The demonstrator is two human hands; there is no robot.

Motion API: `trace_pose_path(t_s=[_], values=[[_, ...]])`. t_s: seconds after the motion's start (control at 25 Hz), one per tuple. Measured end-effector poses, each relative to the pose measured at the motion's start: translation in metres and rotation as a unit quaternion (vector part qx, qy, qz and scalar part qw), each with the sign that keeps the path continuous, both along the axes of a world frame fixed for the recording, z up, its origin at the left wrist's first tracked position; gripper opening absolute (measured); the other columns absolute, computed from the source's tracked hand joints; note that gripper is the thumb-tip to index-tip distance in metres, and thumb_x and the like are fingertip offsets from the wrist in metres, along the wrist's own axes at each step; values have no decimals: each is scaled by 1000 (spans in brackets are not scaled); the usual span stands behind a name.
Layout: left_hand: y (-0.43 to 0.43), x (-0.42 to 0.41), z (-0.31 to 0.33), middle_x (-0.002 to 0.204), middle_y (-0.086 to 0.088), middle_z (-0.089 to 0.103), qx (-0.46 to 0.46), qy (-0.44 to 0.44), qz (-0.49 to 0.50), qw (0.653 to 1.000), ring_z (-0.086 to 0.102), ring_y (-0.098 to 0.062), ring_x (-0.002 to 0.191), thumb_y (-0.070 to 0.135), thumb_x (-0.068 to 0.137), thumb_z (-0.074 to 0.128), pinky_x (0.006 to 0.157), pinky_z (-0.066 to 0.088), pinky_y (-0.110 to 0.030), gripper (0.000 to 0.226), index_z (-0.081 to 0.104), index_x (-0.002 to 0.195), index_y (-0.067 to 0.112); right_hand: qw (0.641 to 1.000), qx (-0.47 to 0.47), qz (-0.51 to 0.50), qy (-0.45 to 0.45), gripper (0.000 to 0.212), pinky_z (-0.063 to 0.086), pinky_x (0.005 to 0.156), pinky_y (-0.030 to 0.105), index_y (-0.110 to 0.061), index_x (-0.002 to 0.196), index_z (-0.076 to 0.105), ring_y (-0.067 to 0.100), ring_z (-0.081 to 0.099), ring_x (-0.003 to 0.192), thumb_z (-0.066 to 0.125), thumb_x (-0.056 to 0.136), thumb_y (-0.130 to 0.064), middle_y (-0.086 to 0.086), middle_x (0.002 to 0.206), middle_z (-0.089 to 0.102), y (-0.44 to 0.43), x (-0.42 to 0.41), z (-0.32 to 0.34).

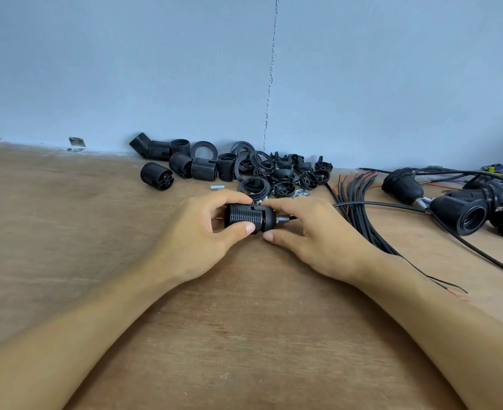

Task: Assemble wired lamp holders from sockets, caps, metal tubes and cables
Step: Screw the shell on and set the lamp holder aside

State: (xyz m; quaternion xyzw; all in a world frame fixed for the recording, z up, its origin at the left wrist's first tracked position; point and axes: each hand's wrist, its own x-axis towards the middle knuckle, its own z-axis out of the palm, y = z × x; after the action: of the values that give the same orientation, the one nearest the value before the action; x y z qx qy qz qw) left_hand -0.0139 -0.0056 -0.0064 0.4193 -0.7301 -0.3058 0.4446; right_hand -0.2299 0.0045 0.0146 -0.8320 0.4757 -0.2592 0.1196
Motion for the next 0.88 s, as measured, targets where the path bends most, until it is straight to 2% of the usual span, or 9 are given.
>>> trace_pose_path(t_s=[0.12,0.24,0.32,0.4,0.52,0.64,0.76,0.88], values=[[1,0,1,104,23,75,5,11,-10,1000,71,1,102,30,76,74,95,53,-21,31,70,103,44,1000,3,16,-3,43,45,90,24,-27,134,61,11,61,106,71,92,-31,-6,115,71,0,0,0],[0,2,2,105,20,76,16,34,-11,999,71,0,102,27,77,76,89,52,-14,31,71,104,42,999,-1,22,-43,40,44,95,20,-22,130,65,2,62,107,73,91,-26,-12,116,71,2,0,2],[-1,2,4,106,15,77,31,52,-9,998,72,-4,102,25,80,77,89,54,-18,29,73,105,39,998,-4,22,-56,36,44,94,19,-21,126,66,2,62,105,73,91,-26,-12,114,72,4,1,4],[-2,0,5,106,8,78,60,82,-4,995,74,-9,100,23,84,80,89,59,-28,24,76,106,30,998,-8,30,-53,32,44,91,20,-19,121,67,6,61,100,74,90,-26,-7,109,72,4,3,5],[0,-7,6,104,-3,79,112,146,-4,983,76,-17,97,11,92,74,83,63,-36,14,78,105,18,1000,-21,-1,17,43,39,96,29,-27,120,63,5,54,95,75,84,-47,-10,99,66,4,8,4],[3,-15,5,101,-5,79,144,165,9,976,76,-17,95,15,94,72,82,63,-33,12,78,104,17,994,-55,-67,68,61,31,101,32,-31,121,60,6,50,101,64,77,-73,-16,99,58,3,13,0],[4,-22,5,90,2,79,162,178,23,970,75,-8,83,21,94,73,81,62,-29,10,78,102,19,985,-98,-96,103,68,33,99,34,-25,115,62,13,53,101,47,79,-80,-16,94,55,4,14,2],[6,-27,6,80,5,78,181,209,21,961,75,-6,80,17,95,71,77,62,-26,9,78,101,14,975,-109,-103,163,75,33,99,35,-21,120,59,17,52,108,33,82,-81,-8,107,61,4,14,3]])
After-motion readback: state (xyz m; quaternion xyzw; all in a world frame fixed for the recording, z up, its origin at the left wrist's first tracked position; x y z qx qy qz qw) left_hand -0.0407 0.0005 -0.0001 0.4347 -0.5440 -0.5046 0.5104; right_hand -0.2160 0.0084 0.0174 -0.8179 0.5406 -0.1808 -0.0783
